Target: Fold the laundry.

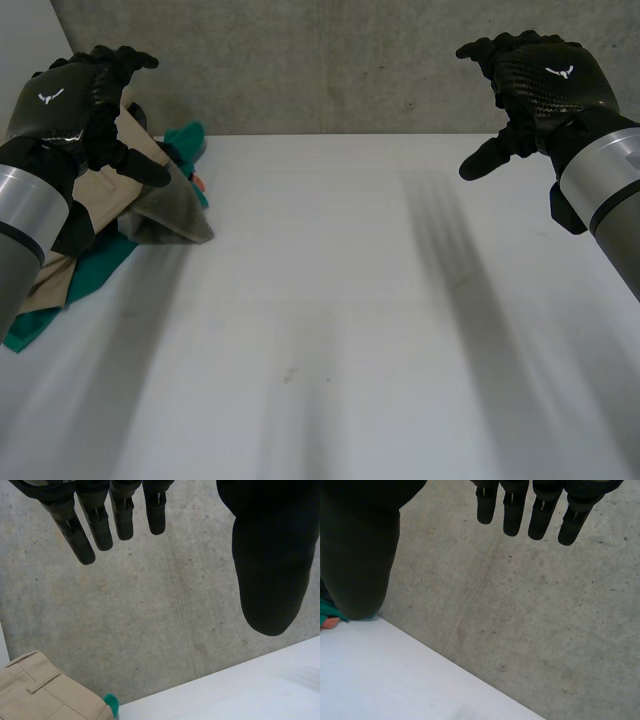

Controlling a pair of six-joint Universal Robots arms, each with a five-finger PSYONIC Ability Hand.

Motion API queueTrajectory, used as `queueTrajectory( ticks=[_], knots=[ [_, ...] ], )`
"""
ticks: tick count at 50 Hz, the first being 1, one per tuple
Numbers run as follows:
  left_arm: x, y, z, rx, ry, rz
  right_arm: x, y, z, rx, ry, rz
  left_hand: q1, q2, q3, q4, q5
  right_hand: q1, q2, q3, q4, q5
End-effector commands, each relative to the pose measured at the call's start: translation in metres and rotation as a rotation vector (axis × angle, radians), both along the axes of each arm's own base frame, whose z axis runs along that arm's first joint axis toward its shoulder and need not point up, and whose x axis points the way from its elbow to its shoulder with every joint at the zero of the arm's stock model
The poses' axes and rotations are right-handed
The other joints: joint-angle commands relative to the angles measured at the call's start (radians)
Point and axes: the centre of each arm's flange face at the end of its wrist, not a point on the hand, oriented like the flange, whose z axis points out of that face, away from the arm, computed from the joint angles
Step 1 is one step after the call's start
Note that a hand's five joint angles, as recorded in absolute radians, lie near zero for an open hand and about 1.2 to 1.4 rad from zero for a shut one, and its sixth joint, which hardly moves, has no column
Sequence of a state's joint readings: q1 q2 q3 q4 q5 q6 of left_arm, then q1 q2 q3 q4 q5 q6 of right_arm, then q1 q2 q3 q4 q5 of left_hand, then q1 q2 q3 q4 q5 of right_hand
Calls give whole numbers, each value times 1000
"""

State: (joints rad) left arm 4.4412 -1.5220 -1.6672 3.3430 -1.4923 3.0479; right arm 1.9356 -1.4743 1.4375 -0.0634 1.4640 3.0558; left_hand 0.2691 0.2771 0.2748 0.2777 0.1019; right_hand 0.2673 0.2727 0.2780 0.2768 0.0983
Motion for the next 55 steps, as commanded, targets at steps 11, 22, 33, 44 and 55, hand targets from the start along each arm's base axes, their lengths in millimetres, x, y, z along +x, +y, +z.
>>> queueTrajectory(
  ticks=[11, 22, 33, 44, 55],
  knots=[
    [-3, -1, 3, -28, 2, -7, 0, 0, -3, -2, 1, 1, -94, -102, -99, -102, -101, -93, -98, -103, -102, -98],
    [7, -89, -3, -112, -200, 134, 1, 0, -2, -5, 3, 0, -91, -99, -96, -99, -98, -93, -98, -103, -102, -98],
    [73, -222, -70, -196, -493, 378, 1, 0, -6, 7, 8, 3, -95, -103, -100, -103, -102, -93, -98, -103, -102, -98],
    [100, -255, -106, -193, -580, 418, 4, -6, -21, 22, 71, 3, 712, 704, 706, 703, 704, -93, -98, -103, -102, -98],
    [40, -203, 5, -387, -356, 295, 1, -11, -17, 0, 88, -10, 1127, 1119, 1121, 1119, 1120, -93, -98, -103, -102, -98]
  ],
)
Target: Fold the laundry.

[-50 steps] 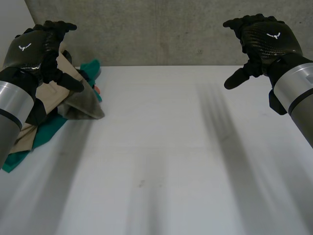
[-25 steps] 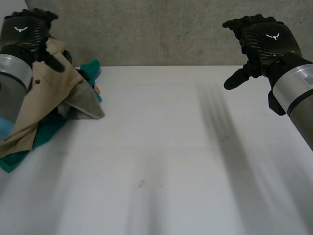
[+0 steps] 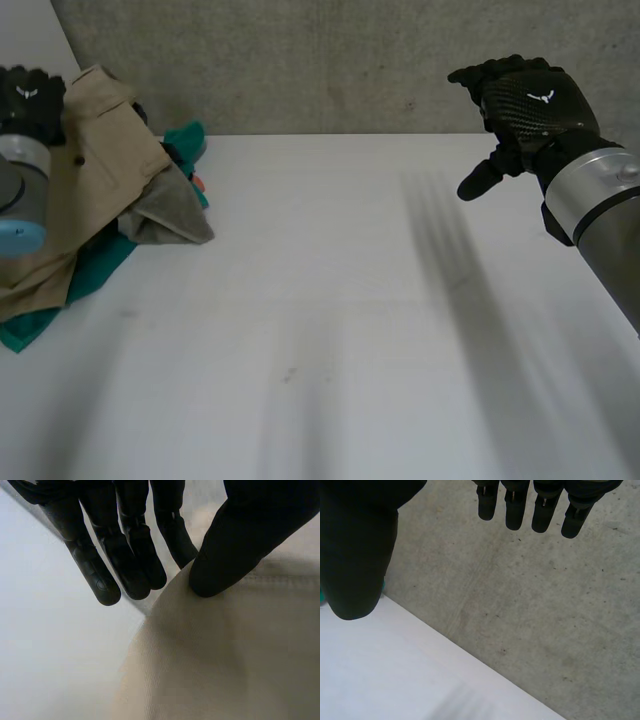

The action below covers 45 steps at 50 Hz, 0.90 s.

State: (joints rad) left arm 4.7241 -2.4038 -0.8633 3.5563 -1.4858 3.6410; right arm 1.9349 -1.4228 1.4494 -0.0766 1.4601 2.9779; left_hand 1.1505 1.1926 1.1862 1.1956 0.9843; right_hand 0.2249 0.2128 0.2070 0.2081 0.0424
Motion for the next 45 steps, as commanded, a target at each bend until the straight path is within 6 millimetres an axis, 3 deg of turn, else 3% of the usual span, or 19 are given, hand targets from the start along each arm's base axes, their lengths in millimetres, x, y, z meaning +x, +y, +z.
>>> queueTrajectory(
  ticks=[1, 5, 10, 11, 12, 14, 15, 18, 22, 24, 25, 29, 32, 35, 39, 43, 45],
  knots=[
    [-45, 54, 98, -147, 188, -192, -2, -3, 4, -13, 1, -7, 246, 204, 210, 201, 237, -50, -38, -32, -34, -42],
    [-48, 76, 137, -192, 318, -295, -4, -2, 7, -22, -3, -10, 246, 204, 210, 201, 237, -50, -38, -32, -34, -42],
    [-61, 91, 125, -95, 415, -367, -4, -2, 9, -27, -5, -9, 246, 204, 210, 201, 237, -50, -38, -32, -34, -42],
    [-69, 97, 123, -75, 432, -395, -4, -1, 10, -30, -6, -7, 246, 204, 210, 201, 237, -50, -38, -32, -34, -42],
    [-94, 117, 129, -52, 462, -491, -4, -1, 11, -33, -7, -7, 246, 204, 210, 201, 237, -50, -38, -32, -34, -42],
    [-120, 142, 139, -41, 486, -601, -5, -1, 14, -42, -10, -10, 246, 204, 210, 201, 237, -50, -38, -32, -34, -42],
    [-141, 164, 143, -17, 508, -697, -5, -1, 15, -45, -11, -10, 246, 204, 210, 201, 237, -50, -38, -32, -34, -42],
    [-166, 193, 146, 15, 529, -807, -9, -4, 16, -48, -12, -26, 246, 204, 210, 201, 237, -50, -38, -32, -34, -42],
    [-193, 217, 128, 91, 540, -875, -12, -6, 17, -51, -16, -35, 246, 204, 210, 201, 237, -50, -38, -32, -34, -42],
    [-217, 228, 92, 196, 524, -907, -12, -5, 19, -55, -18, -38, 246, 204, 210, 201, 237, -50, -38, -32, -34, -42],
    [-235, 238, 63, 275, 494, -931, -12, -5, 20, -57, -20, -38, 246, 204, 210, 201, 237, -50, -38, -32, -34, -42],
    [-265, 259, 5, 385, 371, -945, -17, -9, 21, -62, -20, -58, 246, 204, 210, 201, 237, -50, -38, -32, -34, -42],
    [-263, 251, -19, 386, 286, -851, -20, -13, 24, -71, -22, -70, 246, 204, 210, 201, 237, -50, -38, -32, -34, -42],
    [-256, 241, -23, 363, 247, -754, -23, -16, 25, -64, -19, -78, 246, 204, 210, 201, 237, -50, -38, -32, -34, -42],
    [-241, 237, -21, 344, 204, -619, -22, -18, 15, -24, 13, -68, -846, -888, -882, -891, -854, -50, -38, -32, -34, -42],
    [-221, 252, 12, 329, 215, -575, -16, -24, -7, 54, 119, -36, -937, -979, -973, -982, -945, -50, -38, -32, -34, -42],
    [-210, 259, 19, 337, 219, -559, -10, -23, -20, 88, 208, 16, -937, -979, -973, -982, -945, -50, -38, -32, -34, -42]
  ],
)
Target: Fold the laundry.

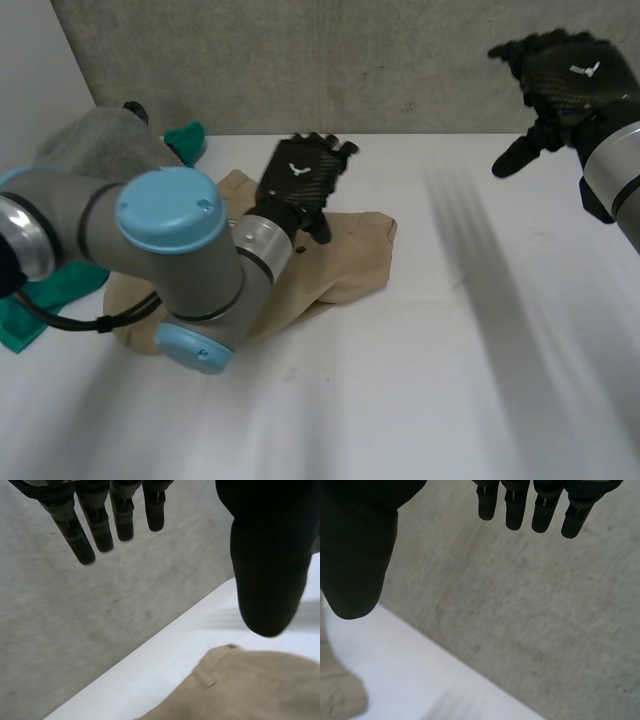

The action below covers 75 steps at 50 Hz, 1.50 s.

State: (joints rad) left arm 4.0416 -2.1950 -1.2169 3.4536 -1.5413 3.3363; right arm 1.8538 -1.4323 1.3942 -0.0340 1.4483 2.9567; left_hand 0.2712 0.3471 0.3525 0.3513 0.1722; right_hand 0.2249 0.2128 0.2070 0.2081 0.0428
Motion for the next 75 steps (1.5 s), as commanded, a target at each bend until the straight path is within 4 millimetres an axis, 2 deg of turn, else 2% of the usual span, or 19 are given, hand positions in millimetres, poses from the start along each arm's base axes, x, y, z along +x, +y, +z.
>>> queueTrajectory(
  ticks=[1, 4, 10, 16, 22, 29, 31, 32, 33, 39, 43, 47, 51, 55, 59, 64, 67, 71, 75],
  knots=[
    [44, 19, 42, -4, -12, 124, 13, -4, -41, 136, 224, 105, -58, -134, -139, -138, -133, -50, -38, -32, -34, -43],
    [73, 19, 42, 9, -39, 190, 20, -1, -60, 161, 347, 200, -55, -131, -136, -135, -130, -50, -38, -32, -34, -43],
    [125, 8, 3, 131, -120, 324, 46, 9, -95, 175, 452, 370, -40, -116, -121, -120, -116, -50, -38, -32, -34, -43],
    [132, -3, -44, 236, -185, 347, 91, 3, -133, 103, 486, 469, -37, -113, -118, -117, -113, -50, -38, -32, -34, -43],
    [126, -16, -66, 247, -192, 346, 119, -10, -158, 23, 473, 475, 33, -43, -48, -47, -43, 7, 19, 25, 23, 14],
    [119, -22, -60, 187, -157, 336, 137, -29, -195, 3, 481, 429, 637, 561, 556, 557, 562, 177, 189, 195, 194, 184],
    [116, -22, -55, 162, -139, 329, 138, -33, -203, 10, 483, 420, 892, 816, 810, 812, 816, 487, 499, 505, 504, 495],
    [115, -22, -53, 155, -135, 326, 139, -35, -203, 4, 483, 414, 978, 902, 896, 898, 902, 677, 689, 695, 694, 685],
    [114, -21, -49, 141, -126, 322, 140, -37, -199, -9, 478, 404, 1086, 1010, 1005, 1006, 1011, 1166, 1178, 1184, 1183, 1174],
    [98, -15, -17, 55, -68, 251, 133, -37, -159, -53, 456, 357, 1125, 1049, 1044, 1045, 1050, 1171, 1183, 1189, 1188, 1179],
    [80, -7, -5, 21, -45, 167, 117, -21, -131, -24, 466, 348, 1125, 1049, 1044, 1045, 1050, 1171, 1183, 1189, 1188, 1179],
    [64, 4, 8, -10, -21, 100, 72, -20, -104, 62, 495, 284, 1125, 1049, 1044, 1045, 1050, 1171, 1183, 1189, 1188, 1179],
    [49, 20, 27, -52, 13, 28, 32, 1, -88, 232, 551, 282, 1125, 1049, 1044, 1045, 1050, 1171, 1183, 1189, 1188, 1179],
    [30, 43, 35, -59, 34, -101, 12, 53, -65, 410, 569, 430, 1125, 1049, 1044, 1045, 1050, 1171, 1183, 1189, 1188, 1179],
    [21, 63, 33, -25, 26, -204, 10, 99, -58, 544, 502, 600, 1125, 1049, 1044, 1045, 1050, 1171, 1183, 1189, 1188, 1179],
    [29, 67, 25, 35, -18, -193, 14, 114, -67, 592, 422, 658, 1087, 1012, 1006, 1007, 1012, 1167, 1179, 1184, 1183, 1174],
    [42, 63, 9, 97, -66, -147, 17, 107, -78, 592, 369, 621, 859, 783, 778, 779, 784, 626, 638, 644, 643, 634],
    [72, 43, -10, 152, -158, -26, 18, 86, -90, 570, 383, 525, 354, 278, 273, 274, 279, 199, 211, 217, 216, 206],
    [89, 36, -12, 124, -242, 40, 14, 59, -75, 491, 419, 393, 236, 160, 155, 156, 160, 145, 157, 163, 162, 153]
  ],
)
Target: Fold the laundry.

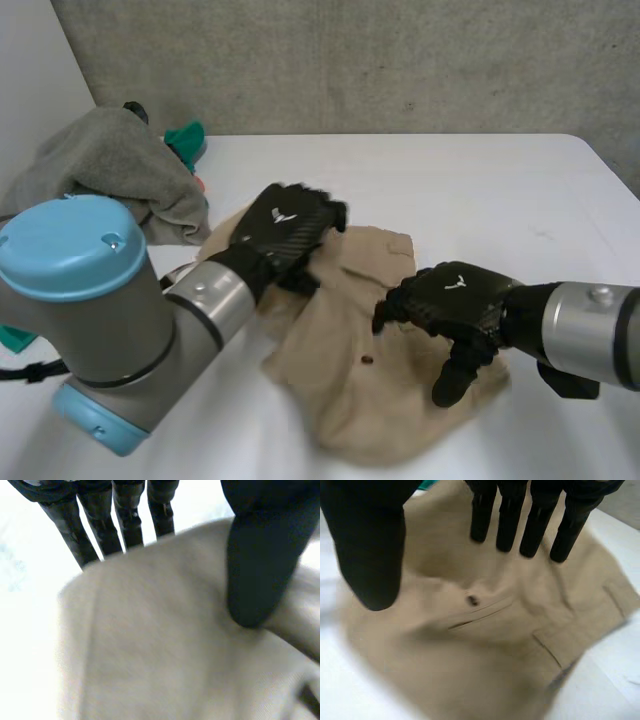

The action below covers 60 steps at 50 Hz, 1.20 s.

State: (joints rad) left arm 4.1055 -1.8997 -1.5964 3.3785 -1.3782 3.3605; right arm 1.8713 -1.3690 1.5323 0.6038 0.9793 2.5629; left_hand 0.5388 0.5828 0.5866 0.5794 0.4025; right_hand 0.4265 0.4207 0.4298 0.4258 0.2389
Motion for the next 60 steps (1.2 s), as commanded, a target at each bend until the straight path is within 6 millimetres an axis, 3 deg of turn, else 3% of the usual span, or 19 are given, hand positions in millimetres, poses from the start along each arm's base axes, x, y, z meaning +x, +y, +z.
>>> queueTrajectory(
  ticks=[1, 8, 12, 18, 23, 29, 35, 38, 39, 42, 43, 46, 47, 50, 51, 54, 57, 58, 60],
  knots=[
    [40, -19, -4, -46, -156, 150, -3, -45, 10, -164, 54, -169, -58, -102, -106, -98, -96, -63, -57, -66, -62, -49],
    [60, -29, 31, -140, -119, 242, 1, -61, 37, -297, 33, -194, -258, -302, -305, -298, -296, -165, -160, -169, -165, -152],
    [66, -35, 36, -146, -107, 269, 7, -74, 31, -311, 5, -198, -284, -328, -332, -325, -323, -160, -154, -163, -159, -146],
    [79, -52, 23, -103, -124, 321, 49, -86, -5, -346, -49, -125, -270, -314, -317, -310, -308, -113, -107, -116, -112, -100],
    [96, -79, -16, 10, -179, 383, 71, -93, -34, -356, -57, -87, -243, -287, -291, -284, -281, -16, -10, -19, -15, -3],
    [105, -84, -44, 140, -242, 391, 88, -97, -73, -337, -54, -54, -193, -237, -241, -234, -231, 20, 25, 16, 20, 33],
    [106, -82, -55, 199, -265, 377, 99, -95, -105, -299, -35, -26, -152, -196, -200, -193, -190, 34, 40, 31, 35, 47],
    [103, -80, -65, 235, -274, 348, 100, -95, -116, -278, -25, -22, -32, -76, -80, -73, -71, 128, 134, 124, 128, 141],
    [102, -79, -67, 244, -274, 341, 101, -96, -120, -275, -22, -23, 55, 12, 8, 15, 17, 282, 288, 279, 283, 295],
    [98, -77, -70, 254, -268, 313, 103, -100, -121, -292, -30, -32, 627, 583, 580, 587, 589, 696, 702, 693, 697, 709],
    [97, -77, -69, 251, -265, 305, 104, -104, -117, -318, -39, -47, 818, 774, 770, 777, 780, 967, 973, 964, 968, 980],
    [92, -79, -58, 215, -244, 293, 103, -111, -105, -367, -54, -90, 857, 813, 810, 817, 819, 970, 976, 966, 970, 983],
    [89, -81, -53, 198, -235, 291, 101, -114, -86, -410, -69, -120, 857, 813, 810, 817, 819, 970, 976, 966, 970, 983],
    [80, -82, -7, 74, -165, 288, 97, -114, -48, -487, -104, -154, 857, 813, 810, 817, 819, 970, 976, 966, 970, 983],
    [78, -79, 27, -15, -110, 289, 93, -110, -17, -548, -137, -171, 857, 813, 810, 817, 819, 970, 976, 966, 970, 983],
    [80, -71, 82, -153, -23, 296, 83, -104, 31, -638, -179, -197, 857, 813, 810, 817, 819, 970, 976, 966, 970, 983],
    [81, -63, 119, -249, 29, 297, 62, -97, 79, -716, -205, -235, 857, 813, 810, 817, 819, 970, 976, 966, 970, 983],
    [83, -58, 140, -303, 57, 301, 55, -97, 89, -733, -205, -252, 857, 813, 810, 817, 819, 970, 976, 966, 970, 983],
    [85, -52, 157, -344, 79, 306, 37, -96, 109, -761, -202, -289, 857, 813, 810, 817, 819, 970, 976, 966, 970, 983]
  ],
)
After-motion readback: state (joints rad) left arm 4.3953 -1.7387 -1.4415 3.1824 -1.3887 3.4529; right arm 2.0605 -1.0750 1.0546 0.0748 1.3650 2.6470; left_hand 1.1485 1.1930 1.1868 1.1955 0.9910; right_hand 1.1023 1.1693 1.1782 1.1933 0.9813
